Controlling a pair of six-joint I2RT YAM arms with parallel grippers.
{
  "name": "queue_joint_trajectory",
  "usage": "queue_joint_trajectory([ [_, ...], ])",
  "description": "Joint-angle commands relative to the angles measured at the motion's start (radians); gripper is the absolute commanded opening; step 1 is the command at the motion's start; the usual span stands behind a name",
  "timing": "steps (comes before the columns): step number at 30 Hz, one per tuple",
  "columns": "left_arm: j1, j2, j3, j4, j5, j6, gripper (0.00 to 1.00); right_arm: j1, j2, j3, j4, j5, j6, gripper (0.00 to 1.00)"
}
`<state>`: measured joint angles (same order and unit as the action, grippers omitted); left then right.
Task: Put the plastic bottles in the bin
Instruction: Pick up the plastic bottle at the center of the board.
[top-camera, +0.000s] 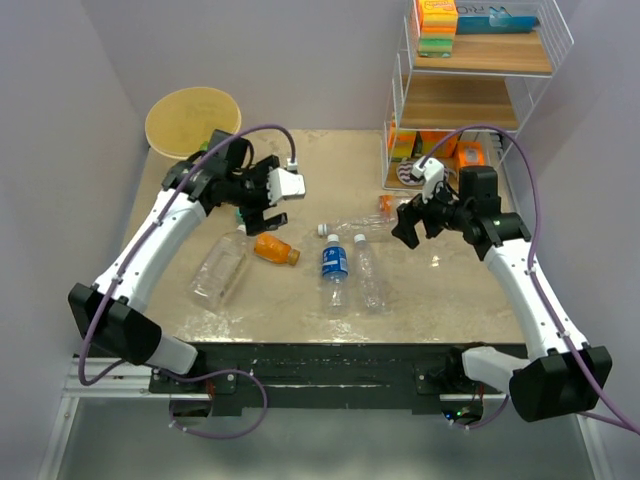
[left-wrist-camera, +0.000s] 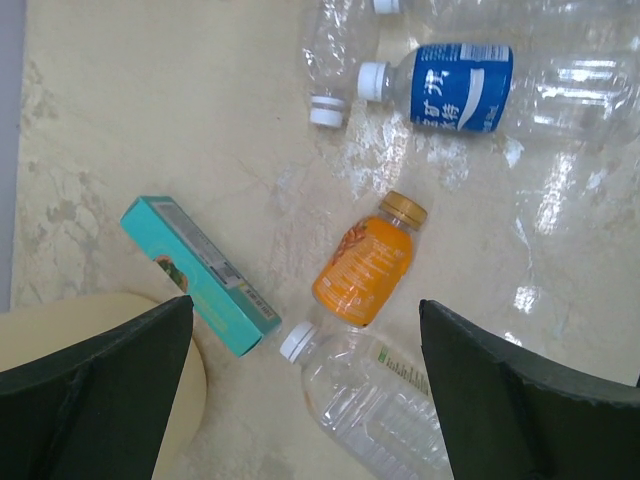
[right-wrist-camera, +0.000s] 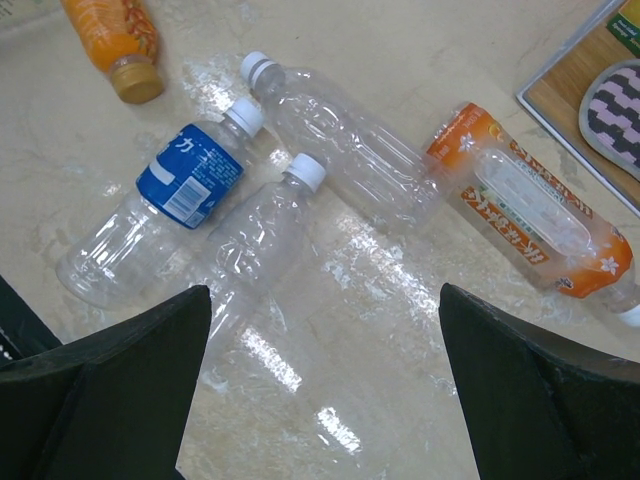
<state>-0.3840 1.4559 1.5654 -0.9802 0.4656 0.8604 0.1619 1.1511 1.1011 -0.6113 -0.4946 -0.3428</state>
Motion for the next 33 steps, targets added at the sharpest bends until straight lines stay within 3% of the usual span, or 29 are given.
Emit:
queue_joint_trajectory([
  [1, -0.039, 0.044, -0.068, 0.029, -0.088, 0.141, 0.99, -0.013, -0.004, -0.003, 0.061, 0.021, -0.015, 0.99],
  [10, -0.062, 0.159, -0.166, 0.101, -0.147, 0.247, 0.99, -0.025, -0.017, -0.006, 0.054, 0.028, -0.024, 0.99],
  [33, -0.076, 0.38, -0.157, 0.127, -0.26, 0.348, 0.99, -0.041, -0.017, -0.033, 0.062, 0.017, -0.025, 0.99],
])
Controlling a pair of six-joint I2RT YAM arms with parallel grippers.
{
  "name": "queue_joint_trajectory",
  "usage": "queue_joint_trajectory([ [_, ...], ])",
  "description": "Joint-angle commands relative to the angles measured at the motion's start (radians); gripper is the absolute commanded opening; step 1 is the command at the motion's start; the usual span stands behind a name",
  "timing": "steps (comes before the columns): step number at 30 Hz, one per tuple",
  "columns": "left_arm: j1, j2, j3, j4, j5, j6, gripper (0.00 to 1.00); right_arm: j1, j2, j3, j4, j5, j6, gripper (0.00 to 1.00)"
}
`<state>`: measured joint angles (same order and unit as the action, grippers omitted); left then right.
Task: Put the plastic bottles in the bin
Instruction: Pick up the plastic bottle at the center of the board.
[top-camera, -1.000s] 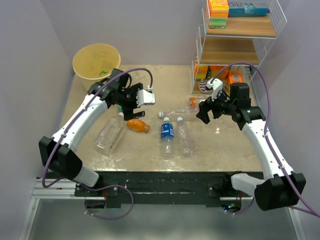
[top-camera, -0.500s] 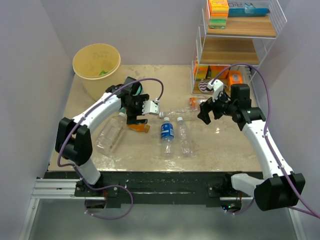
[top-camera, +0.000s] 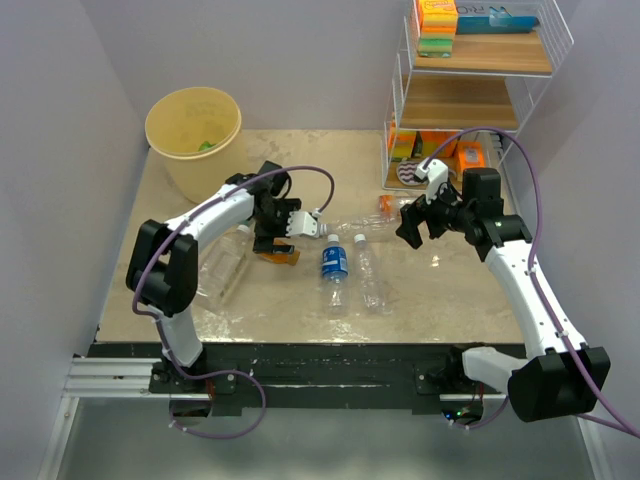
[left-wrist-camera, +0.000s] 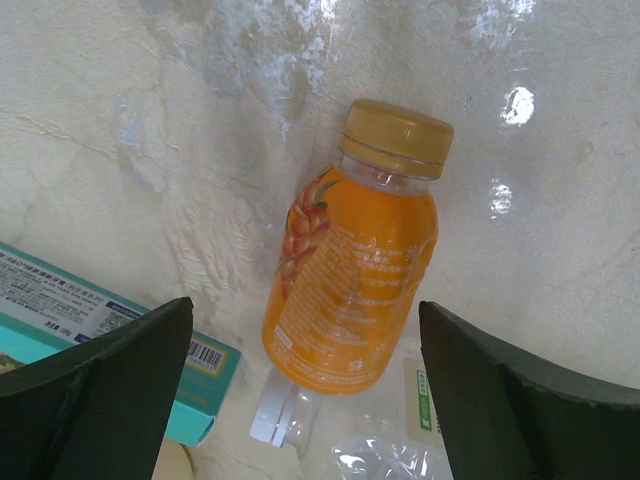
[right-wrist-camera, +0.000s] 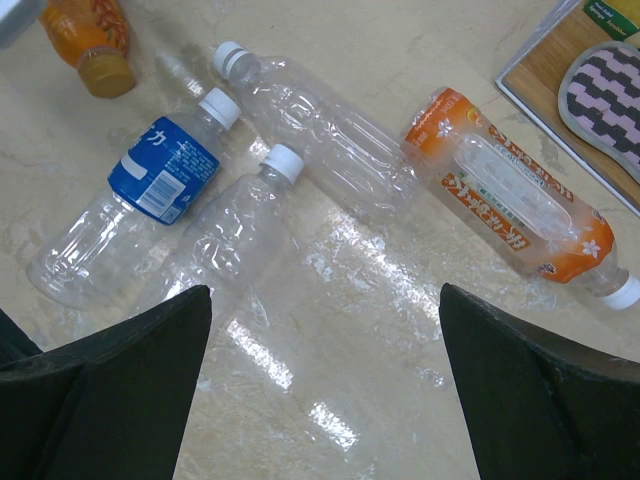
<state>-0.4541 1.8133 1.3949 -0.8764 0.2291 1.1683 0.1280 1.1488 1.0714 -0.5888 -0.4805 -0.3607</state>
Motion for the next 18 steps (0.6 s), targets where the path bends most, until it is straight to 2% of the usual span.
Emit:
queue_joint_trajectory([
  [1, -0.006, 0.027, 0.013, 0.024, -0.027, 0.042, 0.99, -0.005, -0.014, -0.004, 0.038, 0.003, -0.007, 0.99],
  [15, -0.015, 0.112, 0.001, 0.062, -0.05, 0.027, 0.99, -0.016, -0.014, -0.016, 0.04, 0.01, -0.014, 0.99],
  [18, -0.018, 0.112, -0.013, 0.074, -0.047, 0.01, 0.97, -0.016, -0.017, -0.018, 0.037, 0.01, -0.015, 0.99],
])
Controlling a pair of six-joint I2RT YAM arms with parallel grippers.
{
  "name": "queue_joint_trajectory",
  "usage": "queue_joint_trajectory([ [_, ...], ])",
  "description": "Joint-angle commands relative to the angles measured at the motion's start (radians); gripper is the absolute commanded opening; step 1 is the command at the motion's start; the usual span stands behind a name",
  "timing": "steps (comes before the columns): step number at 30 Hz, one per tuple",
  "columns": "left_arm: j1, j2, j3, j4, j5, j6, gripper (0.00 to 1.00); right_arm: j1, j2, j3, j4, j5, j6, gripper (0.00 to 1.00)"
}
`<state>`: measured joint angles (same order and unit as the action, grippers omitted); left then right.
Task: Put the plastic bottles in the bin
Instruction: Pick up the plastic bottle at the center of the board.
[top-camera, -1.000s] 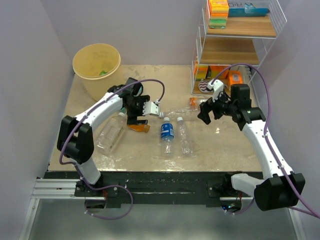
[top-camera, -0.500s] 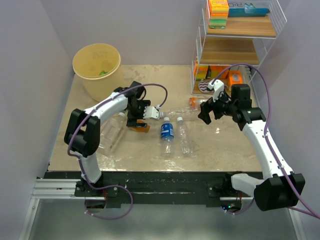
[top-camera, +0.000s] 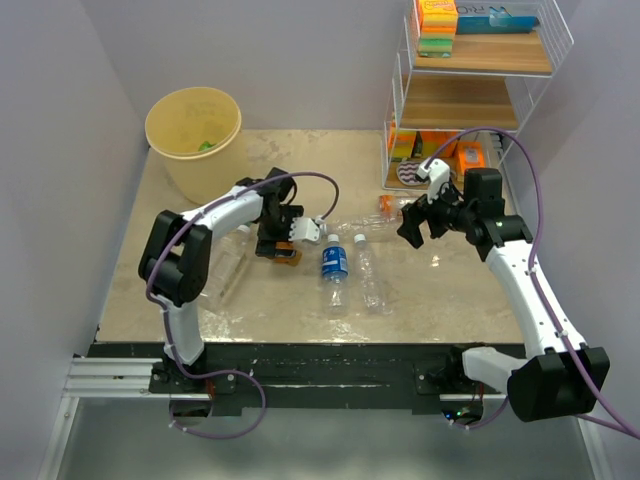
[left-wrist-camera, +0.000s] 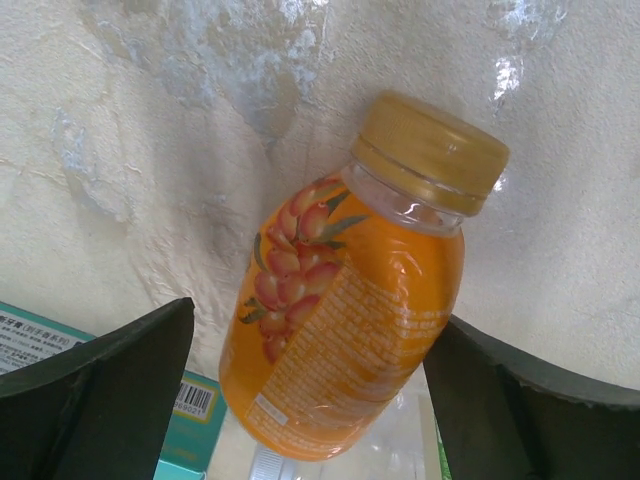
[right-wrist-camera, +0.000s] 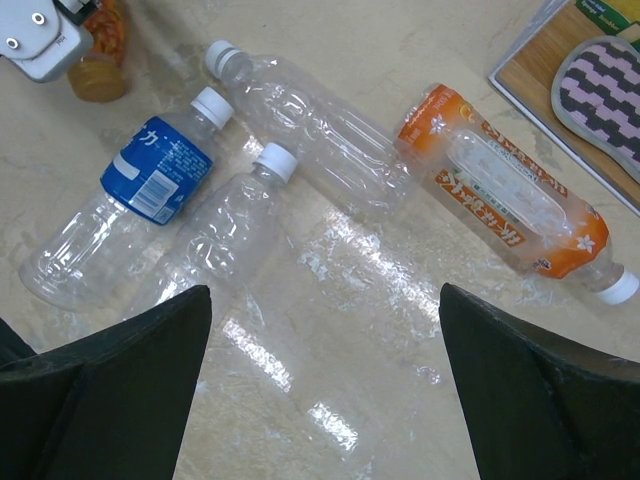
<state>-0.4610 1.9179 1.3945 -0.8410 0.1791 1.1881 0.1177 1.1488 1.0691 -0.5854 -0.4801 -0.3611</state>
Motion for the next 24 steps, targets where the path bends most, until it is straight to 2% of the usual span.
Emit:
queue_joint_trajectory([
  [1, -0.01, 0.004, -0.025, 0.043, 0.003, -0.018, 0.96, -0.007, -0.017, -0.017, 0.035, 0.009, -0.015, 0.99],
  [14, -0.013, -0.028, -0.103, 0.124, 0.0, -0.067, 0.88, -0.009, -0.026, -0.017, 0.026, 0.008, -0.015, 0.99],
  [17, -0.013, -0.042, -0.115, 0.134, 0.003, -0.087, 0.81, -0.012, -0.031, -0.018, 0.024, 0.012, -0.015, 0.99],
  [21, -0.013, -0.071, -0.141, 0.14, -0.001, -0.116, 0.66, -0.012, -0.046, -0.027, 0.022, 0.014, -0.015, 0.99],
  [24, -0.013, -0.103, -0.161, 0.141, -0.01, -0.14, 0.6, -0.012, -0.052, -0.031, 0.016, 0.012, -0.016, 0.99],
])
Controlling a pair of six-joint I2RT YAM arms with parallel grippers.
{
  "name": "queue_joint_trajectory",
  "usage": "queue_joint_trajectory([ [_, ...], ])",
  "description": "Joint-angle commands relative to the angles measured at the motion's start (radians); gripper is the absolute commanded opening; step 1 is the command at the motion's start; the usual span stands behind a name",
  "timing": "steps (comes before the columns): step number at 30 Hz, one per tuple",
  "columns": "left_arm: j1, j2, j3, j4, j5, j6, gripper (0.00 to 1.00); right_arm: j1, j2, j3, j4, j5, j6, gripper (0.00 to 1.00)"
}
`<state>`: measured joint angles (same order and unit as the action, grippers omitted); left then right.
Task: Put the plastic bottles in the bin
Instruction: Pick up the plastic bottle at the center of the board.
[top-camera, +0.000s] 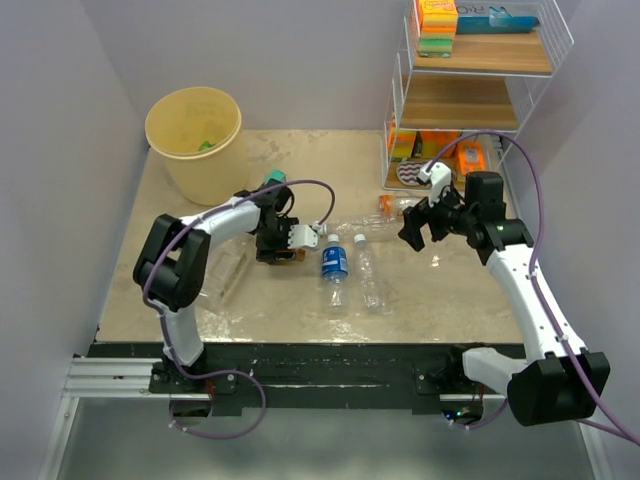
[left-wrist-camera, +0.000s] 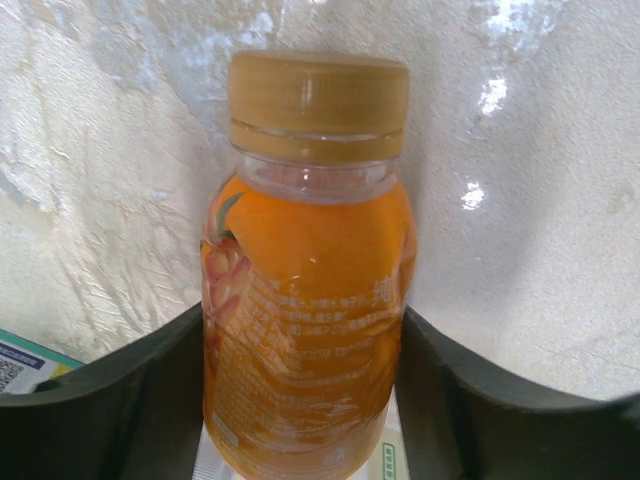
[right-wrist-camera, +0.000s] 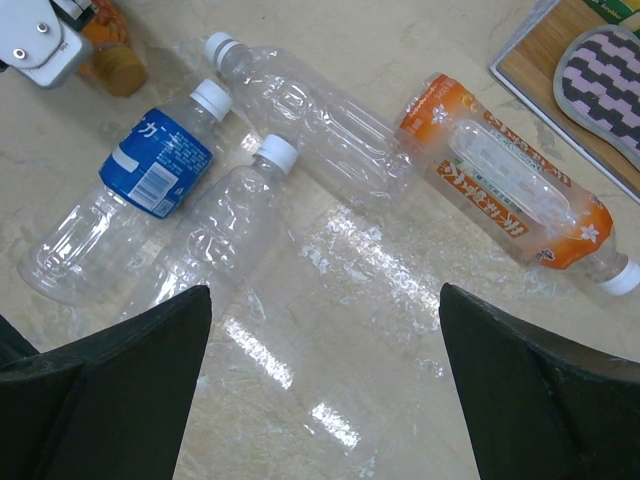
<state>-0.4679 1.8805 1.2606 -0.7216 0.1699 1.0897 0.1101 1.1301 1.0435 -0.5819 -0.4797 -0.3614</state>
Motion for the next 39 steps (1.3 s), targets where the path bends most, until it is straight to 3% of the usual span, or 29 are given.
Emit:
queue_joint_trajectory([
  [1, -0.006, -0.084, -0.036, 0.021, -0.007, -0.056, 0.59, -0.006, -0.033, -0.007, 0.013, 0.012, -0.017, 0.99],
  [14, -0.006, -0.23, 0.059, 0.011, 0.031, -0.37, 0.44, -0.01, -0.049, -0.131, 0.103, 0.001, -0.019, 0.98],
  [27, -0.005, -0.405, 0.178, 0.131, -0.035, -0.75, 0.44, -0.013, -0.156, -0.155, 0.175, 0.056, 0.007, 0.98],
  [39, -0.003, -0.44, 0.433, 0.128, -0.118, -0.904, 0.45, -0.015, -0.154, -0.158, 0.182, 0.072, 0.009, 0.98],
])
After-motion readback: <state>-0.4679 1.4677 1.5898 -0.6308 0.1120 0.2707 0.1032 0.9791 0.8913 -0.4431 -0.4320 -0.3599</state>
